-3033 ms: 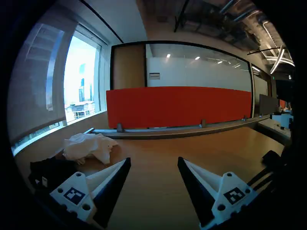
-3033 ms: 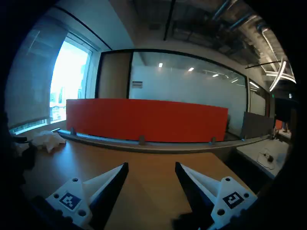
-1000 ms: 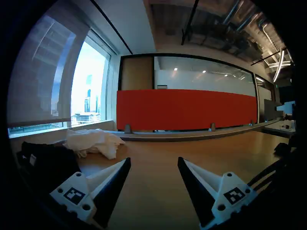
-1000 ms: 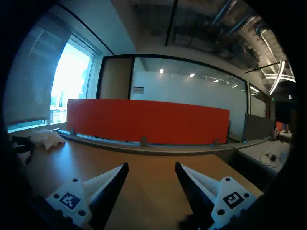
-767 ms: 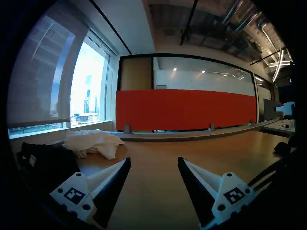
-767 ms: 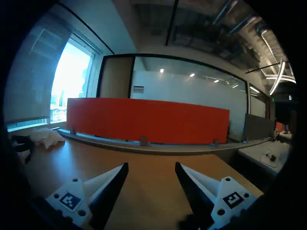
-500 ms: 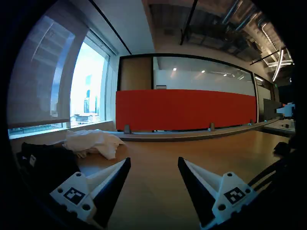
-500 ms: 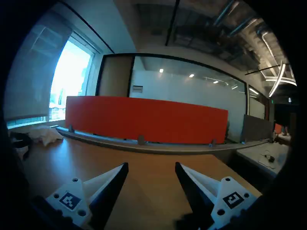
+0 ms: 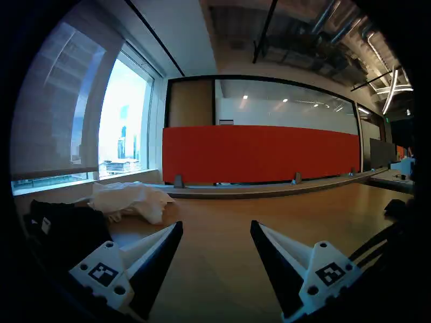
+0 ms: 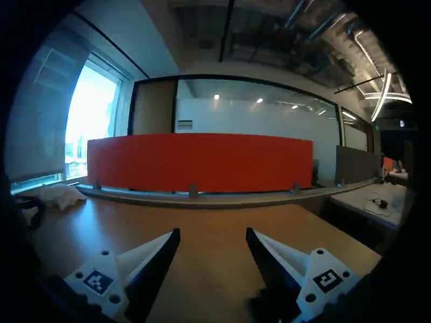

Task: Fold towel

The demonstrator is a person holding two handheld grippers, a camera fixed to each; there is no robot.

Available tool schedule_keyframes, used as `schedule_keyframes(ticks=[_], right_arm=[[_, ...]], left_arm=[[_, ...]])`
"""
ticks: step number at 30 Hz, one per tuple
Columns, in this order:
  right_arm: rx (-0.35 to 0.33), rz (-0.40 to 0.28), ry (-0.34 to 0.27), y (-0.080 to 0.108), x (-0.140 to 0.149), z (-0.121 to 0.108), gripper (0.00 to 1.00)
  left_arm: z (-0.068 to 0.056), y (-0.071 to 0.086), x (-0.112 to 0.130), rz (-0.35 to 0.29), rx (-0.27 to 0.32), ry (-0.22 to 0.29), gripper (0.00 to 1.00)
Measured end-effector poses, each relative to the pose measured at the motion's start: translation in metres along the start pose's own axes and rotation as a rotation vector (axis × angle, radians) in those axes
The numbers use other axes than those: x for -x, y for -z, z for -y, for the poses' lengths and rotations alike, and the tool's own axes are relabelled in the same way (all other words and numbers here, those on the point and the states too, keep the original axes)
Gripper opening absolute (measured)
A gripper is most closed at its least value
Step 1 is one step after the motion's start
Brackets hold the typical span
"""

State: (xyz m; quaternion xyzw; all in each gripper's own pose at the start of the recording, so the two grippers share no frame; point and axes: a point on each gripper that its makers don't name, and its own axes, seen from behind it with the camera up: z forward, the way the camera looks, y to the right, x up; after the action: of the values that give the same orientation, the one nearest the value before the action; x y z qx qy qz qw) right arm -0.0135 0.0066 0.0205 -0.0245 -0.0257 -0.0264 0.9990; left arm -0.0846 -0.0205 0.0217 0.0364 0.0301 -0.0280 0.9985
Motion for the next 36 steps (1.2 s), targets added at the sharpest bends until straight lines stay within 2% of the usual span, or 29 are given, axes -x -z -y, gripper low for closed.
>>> schedule_keyframes(ticks=[15,29,36], right_arm=[[-0.021,-0.005,0.044,0.004,0.044,-0.001,0.95],[-0.026,-0.024,0.023,0.001,0.051,-0.002,0.96],[-0.014,-0.028,-0.007,0.001,0.049,-0.009,0.96]], left_arm=[[0.000,0.000,0.000,0.000,0.000,0.000,0.93],[-0.001,0.000,0.000,0.000,0.000,0.000,0.93],[0.000,0.000,0.001,0.000,0.000,-0.001,0.93]])
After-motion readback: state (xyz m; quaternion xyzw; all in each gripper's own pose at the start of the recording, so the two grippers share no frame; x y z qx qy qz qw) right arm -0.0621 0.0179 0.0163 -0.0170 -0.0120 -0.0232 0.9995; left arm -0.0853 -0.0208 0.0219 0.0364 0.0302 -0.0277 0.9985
